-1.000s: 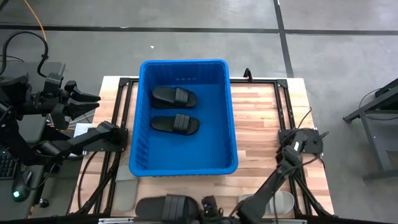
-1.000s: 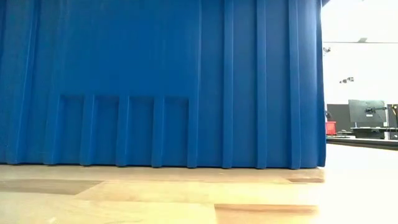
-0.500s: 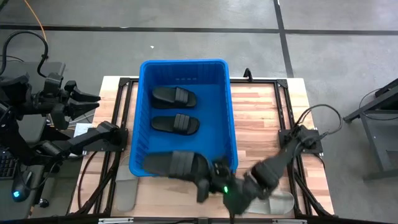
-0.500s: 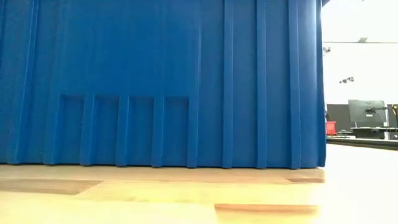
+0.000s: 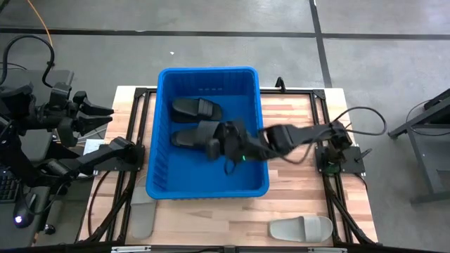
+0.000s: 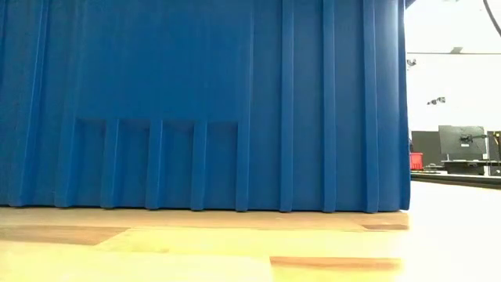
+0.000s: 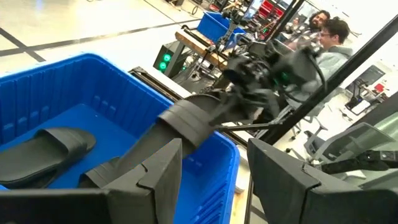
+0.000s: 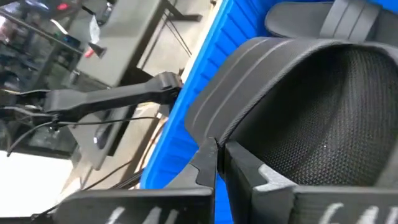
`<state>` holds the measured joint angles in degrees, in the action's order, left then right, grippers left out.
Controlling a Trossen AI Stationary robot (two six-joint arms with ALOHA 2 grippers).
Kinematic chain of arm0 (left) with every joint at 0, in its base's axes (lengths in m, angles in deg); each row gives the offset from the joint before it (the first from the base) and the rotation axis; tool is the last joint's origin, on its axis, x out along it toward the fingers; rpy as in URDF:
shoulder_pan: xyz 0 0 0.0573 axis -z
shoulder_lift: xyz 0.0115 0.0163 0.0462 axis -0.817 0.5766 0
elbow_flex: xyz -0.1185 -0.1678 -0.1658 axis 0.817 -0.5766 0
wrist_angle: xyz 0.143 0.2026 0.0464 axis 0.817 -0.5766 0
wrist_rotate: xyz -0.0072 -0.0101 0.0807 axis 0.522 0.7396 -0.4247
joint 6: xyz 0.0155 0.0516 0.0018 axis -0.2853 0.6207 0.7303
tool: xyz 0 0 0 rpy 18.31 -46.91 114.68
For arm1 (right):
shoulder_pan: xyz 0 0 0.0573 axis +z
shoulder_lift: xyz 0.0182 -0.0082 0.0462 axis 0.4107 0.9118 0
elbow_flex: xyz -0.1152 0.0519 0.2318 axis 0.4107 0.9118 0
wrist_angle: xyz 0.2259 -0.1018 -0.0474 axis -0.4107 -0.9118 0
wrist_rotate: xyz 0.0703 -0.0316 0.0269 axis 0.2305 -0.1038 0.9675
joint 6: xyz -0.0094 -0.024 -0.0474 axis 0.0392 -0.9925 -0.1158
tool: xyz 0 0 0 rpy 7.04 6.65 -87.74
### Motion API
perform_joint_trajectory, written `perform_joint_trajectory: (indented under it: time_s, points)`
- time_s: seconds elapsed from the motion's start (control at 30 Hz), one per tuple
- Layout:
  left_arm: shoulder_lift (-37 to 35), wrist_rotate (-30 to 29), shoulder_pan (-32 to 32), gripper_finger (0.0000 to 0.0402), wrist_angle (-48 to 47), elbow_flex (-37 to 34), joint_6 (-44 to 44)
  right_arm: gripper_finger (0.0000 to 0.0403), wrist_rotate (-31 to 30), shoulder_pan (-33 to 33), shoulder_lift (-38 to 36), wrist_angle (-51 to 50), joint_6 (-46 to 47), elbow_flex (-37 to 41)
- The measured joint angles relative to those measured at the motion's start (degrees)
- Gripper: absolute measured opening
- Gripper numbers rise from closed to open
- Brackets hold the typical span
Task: Pick and place slides into bin
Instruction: Put the black slide into the blue container
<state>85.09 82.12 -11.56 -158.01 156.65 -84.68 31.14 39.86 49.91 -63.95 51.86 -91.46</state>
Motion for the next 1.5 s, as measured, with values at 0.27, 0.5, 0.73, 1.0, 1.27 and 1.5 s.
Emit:
perform_joint_trajectory:
  time_s: [0.27, 0.5, 0.73, 1.0, 1.27, 1.5]
  points:
    - [-0.1, 0.1, 0.0, 0.0172, 0.0, 0.0, 0.0, 0.0, 8.6, -9.2, 0.0, 0.1, -3.9, 0.0]
    - [-0.3, 0.2, 0.0, 0.0172, 0.0, 0.0, 0.0, 0.0, 19.7, -15.0, 5.1, 3.0, -4.0, 0.0]
    - [-0.3, 0.2, 0.0, 0.0172, 0.0, 0.0, 0.0, 0.0, 23.7, -17.8, 8.6, 6.7, -4.5, 0.0]
    - [-0.3, 0.1, 0.0, 0.0172, 0.0, 0.0, 0.0, 0.0, 27.6, -21.2, 11.9, 3.3, -4.3, 0.0]
    - [-0.3, 0.2, 0.0, 0.0172, 0.0, 0.0, 0.0, 0.0, 32.2, -22.7, 14.9, 3.7, -4.5, 0.0]
    - [-0.3, 0.2, 0.0, 0.0172, 0.0, 0.0, 0.7, 0.0, 30.7, -21.7, 14.8, 9.0, -4.9, 0.0]
